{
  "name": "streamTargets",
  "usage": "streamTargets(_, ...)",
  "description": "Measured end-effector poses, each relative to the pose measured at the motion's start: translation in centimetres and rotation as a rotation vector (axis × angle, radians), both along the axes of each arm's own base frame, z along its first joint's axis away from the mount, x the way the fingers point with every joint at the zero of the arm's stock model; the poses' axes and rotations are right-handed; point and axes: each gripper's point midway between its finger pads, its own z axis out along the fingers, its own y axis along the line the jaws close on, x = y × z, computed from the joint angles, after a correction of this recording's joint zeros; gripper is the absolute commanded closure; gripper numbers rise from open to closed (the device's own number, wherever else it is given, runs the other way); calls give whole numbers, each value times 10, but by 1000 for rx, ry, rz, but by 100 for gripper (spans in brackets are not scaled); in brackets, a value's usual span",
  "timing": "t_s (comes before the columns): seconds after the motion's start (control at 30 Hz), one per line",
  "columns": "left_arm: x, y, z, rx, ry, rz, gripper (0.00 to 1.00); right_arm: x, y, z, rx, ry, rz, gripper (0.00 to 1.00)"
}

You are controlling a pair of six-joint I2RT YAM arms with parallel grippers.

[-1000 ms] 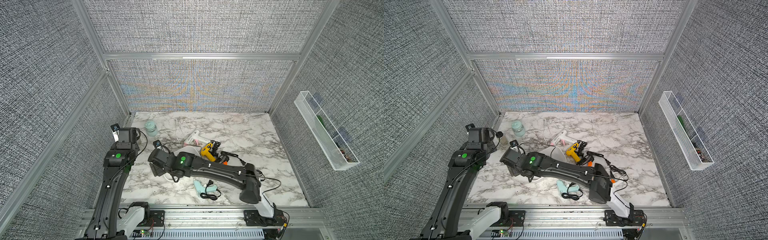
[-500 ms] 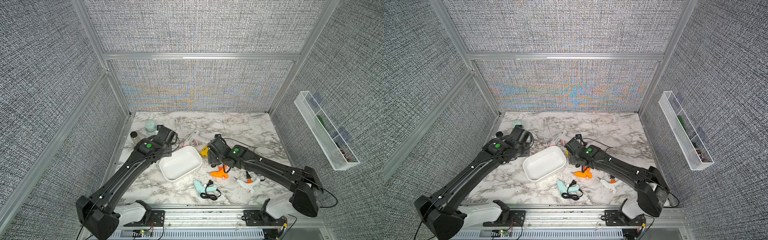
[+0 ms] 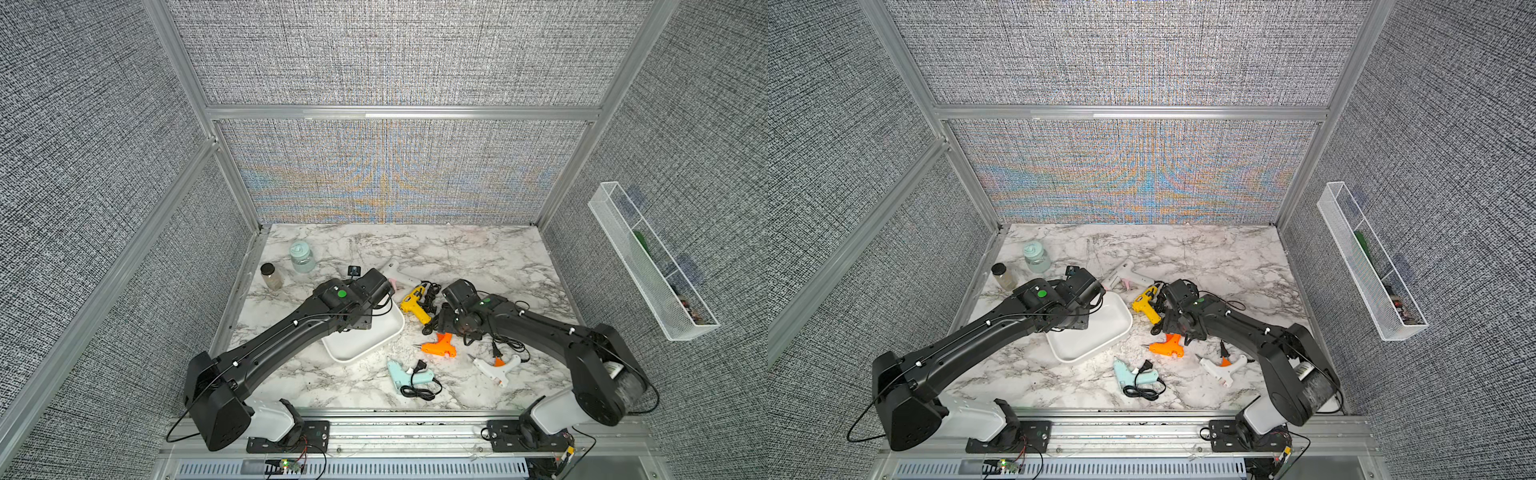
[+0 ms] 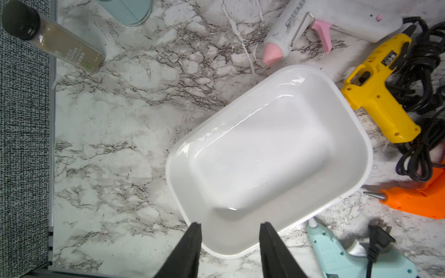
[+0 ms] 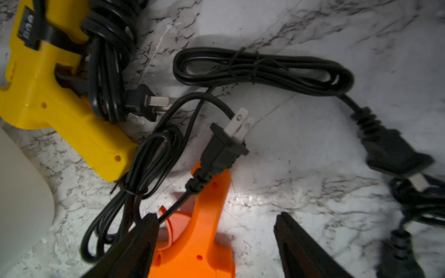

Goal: Put the hot melt glue gun into the storage box
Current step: Pick up the hot melt adhesive gun from the center of the board.

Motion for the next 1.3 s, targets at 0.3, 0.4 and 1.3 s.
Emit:
streamTargets(0.3, 1, 3, 10, 0, -33, 7, 54, 13, 15, -21, 27, 27, 8, 33)
streamTargets(0.4, 0, 5, 10, 8, -29, 7, 54, 7, 10, -30, 8, 46, 7, 38)
streamTargets(1.3, 7, 19, 28, 74, -92, 33, 54, 5, 11, 71, 6, -124, 59, 100)
